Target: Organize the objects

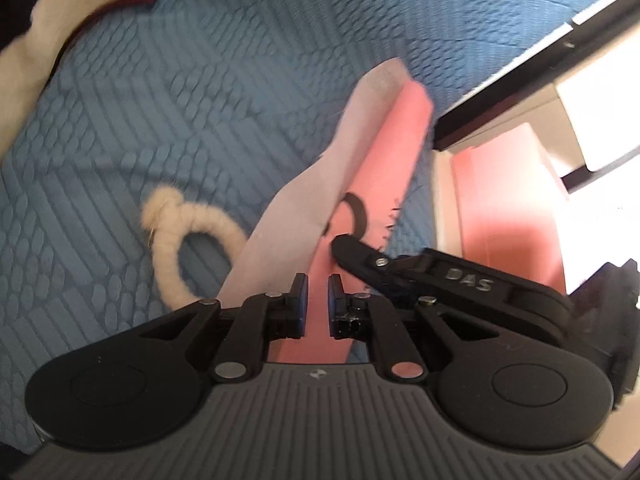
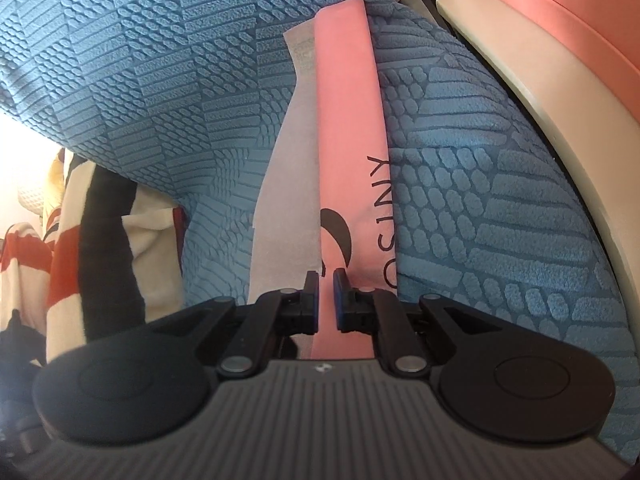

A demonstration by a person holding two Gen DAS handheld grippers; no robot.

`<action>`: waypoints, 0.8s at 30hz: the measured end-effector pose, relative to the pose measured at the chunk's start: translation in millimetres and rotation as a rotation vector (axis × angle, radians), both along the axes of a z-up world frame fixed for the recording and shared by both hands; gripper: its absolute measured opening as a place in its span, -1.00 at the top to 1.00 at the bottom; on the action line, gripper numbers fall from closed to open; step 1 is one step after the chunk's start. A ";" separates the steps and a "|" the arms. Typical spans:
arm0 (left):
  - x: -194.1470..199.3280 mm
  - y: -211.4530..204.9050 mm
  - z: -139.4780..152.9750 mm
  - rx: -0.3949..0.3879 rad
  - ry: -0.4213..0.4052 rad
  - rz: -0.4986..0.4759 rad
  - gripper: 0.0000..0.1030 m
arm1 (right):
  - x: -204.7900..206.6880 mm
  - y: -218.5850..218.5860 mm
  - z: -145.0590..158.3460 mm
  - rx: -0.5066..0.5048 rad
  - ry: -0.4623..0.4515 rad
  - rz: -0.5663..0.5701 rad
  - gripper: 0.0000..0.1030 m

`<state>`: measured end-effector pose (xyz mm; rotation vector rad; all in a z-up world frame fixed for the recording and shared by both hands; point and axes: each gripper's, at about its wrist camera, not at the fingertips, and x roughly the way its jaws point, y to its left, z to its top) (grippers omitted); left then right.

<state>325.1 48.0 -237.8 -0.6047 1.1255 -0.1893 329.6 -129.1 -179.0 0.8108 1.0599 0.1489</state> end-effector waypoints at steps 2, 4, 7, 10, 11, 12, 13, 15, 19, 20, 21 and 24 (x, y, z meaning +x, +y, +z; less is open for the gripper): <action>-0.6 -4.2 2.2 0.002 -0.020 -0.026 0.80 | 0.9 -0.2 -0.3 0.003 0.003 -0.001 0.81; 0.5 -8.9 -2.3 0.006 -0.002 -0.047 0.80 | 0.8 -1.3 -0.8 0.009 0.005 -0.008 0.81; 0.5 -16.7 -7.7 0.053 0.019 -0.072 0.80 | 0.9 -1.9 -1.8 0.012 0.003 -0.010 0.81; 1.5 -20.5 -10.9 0.074 0.024 -0.080 0.80 | 0.8 -2.9 -2.7 0.018 0.003 -0.010 0.80; 1.4 -21.1 -11.1 0.078 0.023 -0.082 0.80 | 0.5 -3.7 -2.9 0.022 0.003 -0.011 0.80; 1.1 -21.3 -11.1 0.082 0.022 -0.084 0.80 | 0.2 -4.7 -2.6 0.021 0.002 -0.012 0.79; 1.0 -21.5 -11.2 0.085 0.022 -0.086 0.80 | -0.2 -5.4 -1.4 0.011 -0.005 -0.013 0.79; 2.4 -22.1 -12.1 0.086 0.022 -0.086 0.80 | -1.1 -7.6 2.7 -0.033 -0.023 -0.012 0.78; 3.7 -24.2 -13.1 0.092 0.021 -0.085 0.80 | -4.2 -19.7 8.1 -0.060 -0.059 -0.031 0.16; 3.9 -23.8 -12.8 0.091 0.021 -0.084 0.80 | -4.7 -22.7 9.4 -0.070 -0.062 -0.039 0.04; 4.1 -23.6 -12.5 0.090 0.021 -0.084 0.80 | -5.3 -25.7 10.1 -0.087 -0.062 -0.046 -0.09; 3.3 -22.2 -11.8 0.086 0.023 -0.077 0.80 | -4.0 -34.2 8.0 -0.080 -0.055 -0.048 -0.09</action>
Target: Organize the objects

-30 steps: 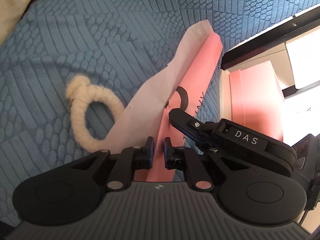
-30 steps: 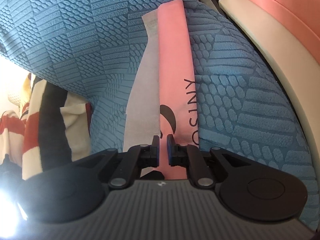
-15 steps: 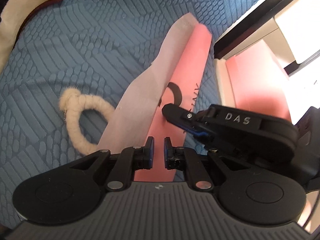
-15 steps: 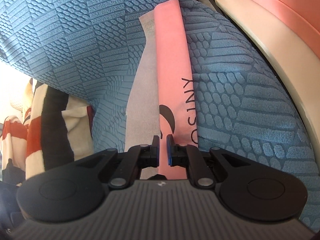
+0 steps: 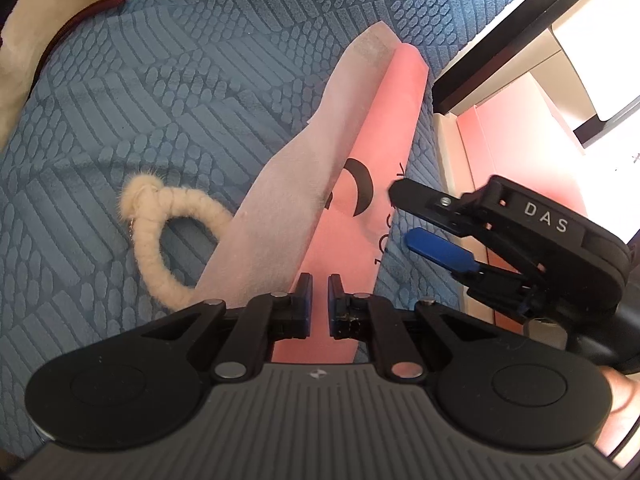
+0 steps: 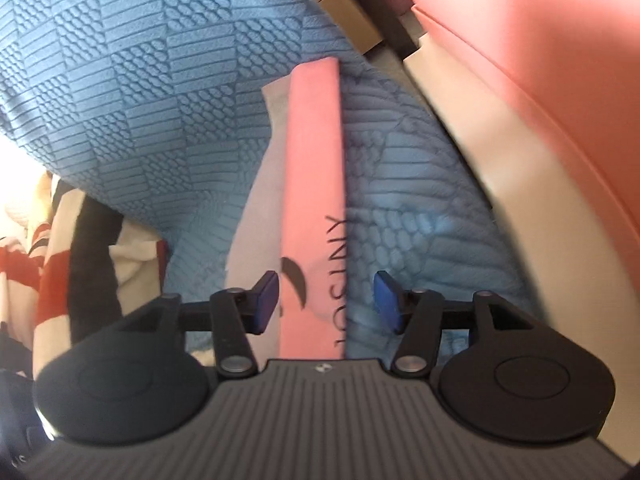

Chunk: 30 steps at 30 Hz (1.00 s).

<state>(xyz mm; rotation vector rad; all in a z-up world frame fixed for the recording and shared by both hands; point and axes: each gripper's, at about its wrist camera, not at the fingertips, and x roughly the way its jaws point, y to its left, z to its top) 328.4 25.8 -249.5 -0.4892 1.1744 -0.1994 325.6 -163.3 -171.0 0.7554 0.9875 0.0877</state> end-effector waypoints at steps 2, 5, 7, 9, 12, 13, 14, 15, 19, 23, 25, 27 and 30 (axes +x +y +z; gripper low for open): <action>-0.9 0.3 0.8 0.001 -0.002 0.001 0.80 | 3.3 -3.2 -1.0 0.021 0.003 0.000 -0.09; -1.1 1.0 1.1 -0.004 -0.002 0.000 0.80 | 10.8 -3.7 -2.1 0.033 0.000 0.015 -0.08; -0.5 1.8 0.5 -0.011 -0.001 0.003 0.80 | 12.0 -5.8 -4.5 0.070 0.009 0.013 -0.07; -0.1 3.4 -0.3 -0.023 0.003 0.009 0.80 | 11.0 -8.0 -7.1 0.106 0.017 0.012 -0.07; 0.9 7.0 -2.0 -0.047 0.011 0.026 0.80 | 10.9 -8.5 -9.6 0.147 0.027 0.015 -0.06; 0.4 8.8 -2.5 -0.056 0.013 0.032 0.80 | 10.8 -8.1 -10.5 0.155 0.030 0.022 -0.01; 0.4 9.9 -3.1 -0.064 0.016 0.038 0.80 | 10.8 -7.4 -11.7 0.164 0.037 0.030 0.02; 0.6 10.2 -3.6 -0.066 0.018 0.042 0.80 | 10.7 -7.2 -13.2 0.180 0.047 0.033 0.07; 0.9 12.6 -4.2 -0.081 0.024 0.056 0.80 | 8.2 -6.4 -16.5 0.192 0.065 0.040 0.39; 2.0 14.4 -3.0 -0.086 0.028 0.061 0.80 | 7.5 -2.1 -17.7 0.173 0.078 0.068 0.67; 2.8 15.2 -2.3 -0.088 0.030 0.066 0.80 | 7.7 -0.4 -19.5 0.203 0.088 0.077 0.69; 2.8 16.1 -0.9 -0.086 0.027 0.073 0.80 | 7.2 3.4 -21.5 0.220 0.096 0.091 0.70; 2.3 17.5 -0.4 -0.092 0.024 0.086 0.80 | 6.0 14.4 -17.2 0.145 0.088 0.120 0.76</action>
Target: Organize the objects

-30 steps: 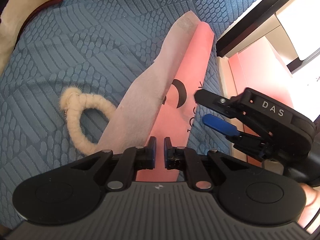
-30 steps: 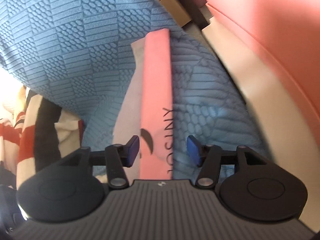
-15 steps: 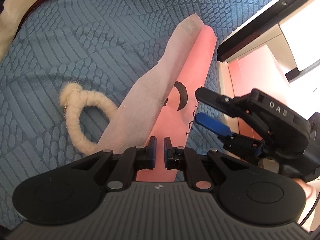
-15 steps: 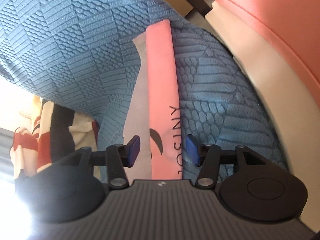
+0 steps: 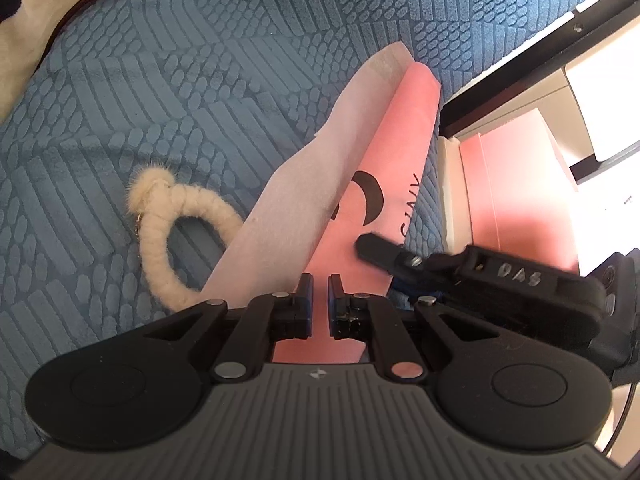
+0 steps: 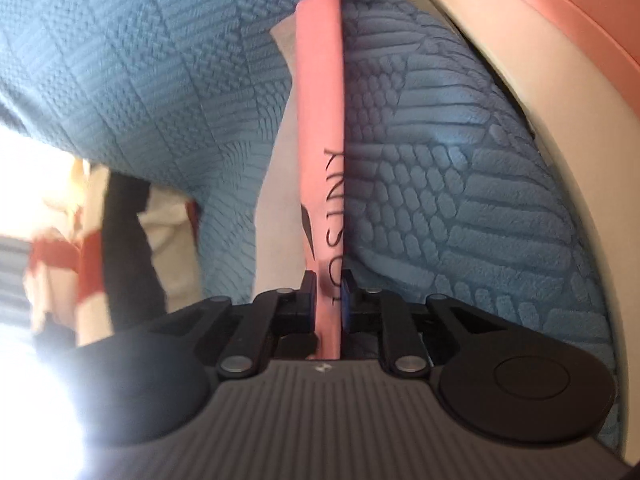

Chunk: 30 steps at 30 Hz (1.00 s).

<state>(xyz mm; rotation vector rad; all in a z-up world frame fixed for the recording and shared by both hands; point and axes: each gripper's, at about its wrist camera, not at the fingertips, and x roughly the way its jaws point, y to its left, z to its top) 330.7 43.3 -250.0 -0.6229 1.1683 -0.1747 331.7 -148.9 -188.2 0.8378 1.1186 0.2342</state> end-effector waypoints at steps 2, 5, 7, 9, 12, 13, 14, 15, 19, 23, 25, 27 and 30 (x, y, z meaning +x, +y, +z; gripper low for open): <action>-0.4 -2.0 1.4 0.010 -0.007 -0.006 0.80 | -0.3 2.2 3.5 -0.019 -0.013 -0.001 0.80; -0.4 -5.3 3.6 -0.003 -0.019 -0.031 0.80 | -1.2 2.4 5.1 -0.031 -0.018 0.000 0.84; -0.7 -10.7 6.5 -0.008 -0.039 -0.064 0.80 | -0.9 1.6 6.2 -0.047 -0.023 0.008 0.85; -1.3 -17.3 9.3 0.000 -0.058 -0.099 0.79 | -0.9 -2.3 7.1 -0.054 -0.023 -0.003 0.85; -2.6 -24.8 11.7 -0.003 -0.074 -0.144 0.30 | -1.4 -9.5 7.0 -0.047 -0.014 -0.013 0.85; -3.9 -28.9 13.6 0.006 -0.092 -0.158 0.22 | -1.5 -11.1 7.6 -0.042 -0.016 -0.015 0.85; -4.8 -34.0 15.6 0.023 -0.107 -0.178 0.22 | -1.5 -12.9 8.8 -0.046 -0.020 -0.016 0.85; -6.7 -39.6 16.9 0.037 -0.120 -0.209 0.22 | -1.2 -13.6 9.8 -0.054 -0.021 -0.015 0.85; -13.6 -61.5 25.4 0.102 -0.192 -0.307 0.22 | -1.1 -19.1 8.6 -0.045 -0.004 -0.025 0.85; -17.5 -71.3 22.8 0.163 -0.208 -0.313 0.22 | -0.6 -22.5 6.4 -0.036 0.020 -0.030 0.85; -18.4 -74.3 22.9 0.199 -0.221 -0.318 0.25 | -0.1 -22.0 5.8 -0.028 0.027 -0.030 0.85; -19.8 -77.6 22.1 0.224 -0.227 -0.317 0.25 | 0.7 -19.7 7.7 -0.032 0.027 -0.023 0.85; -21.6 -80.2 20.1 0.290 -0.247 -0.338 0.29 | 0.9 -19.3 8.0 -0.025 0.034 -0.026 0.85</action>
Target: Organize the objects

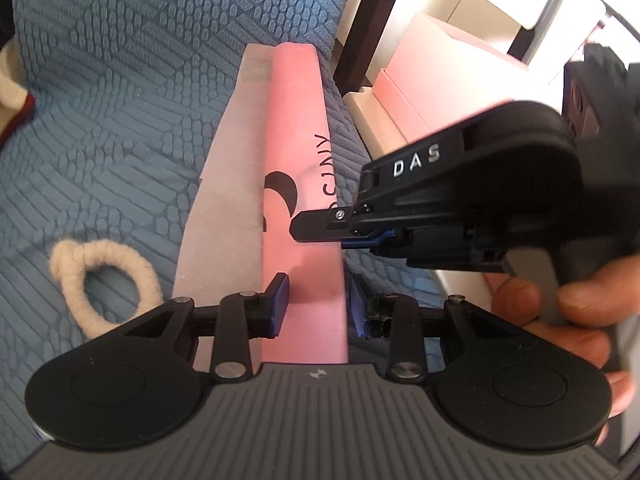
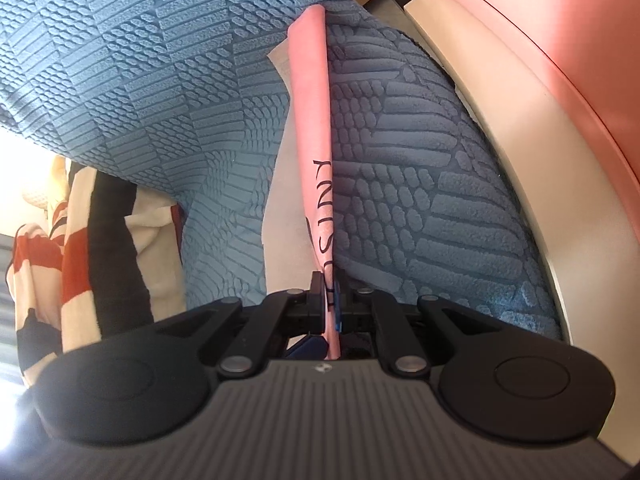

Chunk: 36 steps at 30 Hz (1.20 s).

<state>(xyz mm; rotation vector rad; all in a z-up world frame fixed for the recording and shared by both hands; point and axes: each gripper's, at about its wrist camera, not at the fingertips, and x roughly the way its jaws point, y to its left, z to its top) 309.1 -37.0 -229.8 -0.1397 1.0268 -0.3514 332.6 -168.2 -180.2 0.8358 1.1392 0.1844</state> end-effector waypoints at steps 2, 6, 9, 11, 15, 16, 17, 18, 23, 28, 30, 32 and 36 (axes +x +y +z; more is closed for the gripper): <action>-2.4 -4.1 0.4 0.043 -0.021 -0.018 0.32 | -0.4 -1.3 0.7 0.006 0.003 -0.002 0.85; -4.0 -5.6 1.1 0.060 -0.047 -0.032 0.46 | -1.0 -3.2 4.7 0.020 -0.014 -0.002 0.83; -0.3 4.9 2.3 -0.011 -0.024 0.010 0.55 | -1.3 -6.4 7.9 0.042 -0.041 -0.013 0.82; 4.4 15.7 1.1 -0.076 0.010 0.051 0.59 | -0.9 -7.2 9.0 0.055 -0.049 -0.012 0.81; 10.8 35.9 -2.5 -0.195 0.071 0.128 0.62 | -0.2 -5.6 11.7 0.070 -0.068 -0.006 0.80; 11.4 39.1 -3.1 -0.214 0.080 0.137 0.62 | 0.3 -4.5 12.4 0.069 -0.070 -0.001 0.79; 12.1 41.9 -3.6 -0.226 0.089 0.142 0.62 | 0.5 -3.5 12.6 0.072 -0.075 0.002 0.79; 12.8 45.0 -4.0 -0.239 0.099 0.150 0.62 | 0.5 -2.4 12.9 0.078 -0.080 0.006 0.79; 17.9 65.4 -10.3 -0.343 0.169 0.222 0.63 | 1.2 1.0 14.0 0.088 -0.100 0.024 0.77; 18.3 78.6 -14.3 -0.408 0.212 0.286 0.65 | 2.0 6.2 15.2 0.108 -0.121 0.030 0.78; 17.5 85.4 -15.4 -0.430 0.231 0.318 0.68 | 2.1 10.5 15.9 0.107 -0.128 0.036 0.78; 17.2 93.0 -15.7 -0.439 0.245 0.352 0.77 | 1.8 17.1 15.6 0.079 -0.131 0.047 0.78; 20.2 105.6 -21.8 -0.445 0.279 0.420 0.81 | 5.7 25.3 11.1 0.079 -0.114 0.069 0.78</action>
